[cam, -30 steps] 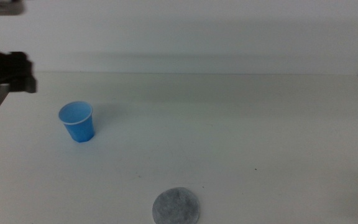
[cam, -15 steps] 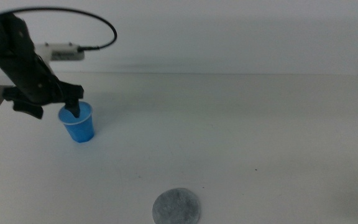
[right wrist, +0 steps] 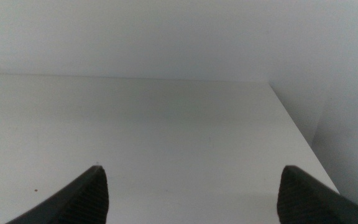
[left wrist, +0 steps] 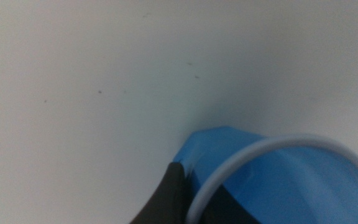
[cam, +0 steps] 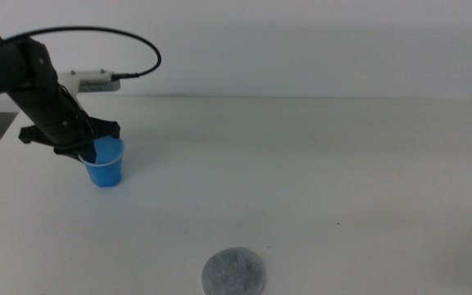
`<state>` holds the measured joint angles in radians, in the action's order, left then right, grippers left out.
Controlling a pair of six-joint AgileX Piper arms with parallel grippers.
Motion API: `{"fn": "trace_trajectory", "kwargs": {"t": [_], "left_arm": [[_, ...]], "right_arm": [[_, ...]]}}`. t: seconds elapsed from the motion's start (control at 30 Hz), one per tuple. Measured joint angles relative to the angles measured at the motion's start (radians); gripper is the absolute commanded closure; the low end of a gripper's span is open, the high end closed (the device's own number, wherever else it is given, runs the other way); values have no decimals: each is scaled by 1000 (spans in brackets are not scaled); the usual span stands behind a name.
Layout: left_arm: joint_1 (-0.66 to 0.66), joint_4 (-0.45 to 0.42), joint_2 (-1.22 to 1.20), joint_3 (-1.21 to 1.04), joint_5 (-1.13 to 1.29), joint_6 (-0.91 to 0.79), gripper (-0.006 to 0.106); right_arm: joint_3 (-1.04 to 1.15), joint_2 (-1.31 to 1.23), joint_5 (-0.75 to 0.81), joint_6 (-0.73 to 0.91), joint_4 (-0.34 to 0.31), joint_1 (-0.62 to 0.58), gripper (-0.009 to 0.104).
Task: Place an empty cup on a cup mat.
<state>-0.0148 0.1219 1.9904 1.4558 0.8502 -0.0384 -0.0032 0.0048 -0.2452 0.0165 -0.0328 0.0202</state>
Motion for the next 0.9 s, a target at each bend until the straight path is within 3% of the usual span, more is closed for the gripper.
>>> {"fn": "trace_trajectory", "kwargs": {"t": [0.13,0.33,0.6,0.9], "left_arm": [[-66,4,-155,-101,-23,20,102],[-295,21,-391,-280,-81,171,102],[-566,-16,-361,-301,-65,321,102],[-630,7,-264,-306,-5,340,102]], "right_arm": [[0,0,0,0,0,0,2],[0,0,0,0,0,0,2],[0,0,0,0,0,0,2],[0,0,0,0,0,0,2]]}}
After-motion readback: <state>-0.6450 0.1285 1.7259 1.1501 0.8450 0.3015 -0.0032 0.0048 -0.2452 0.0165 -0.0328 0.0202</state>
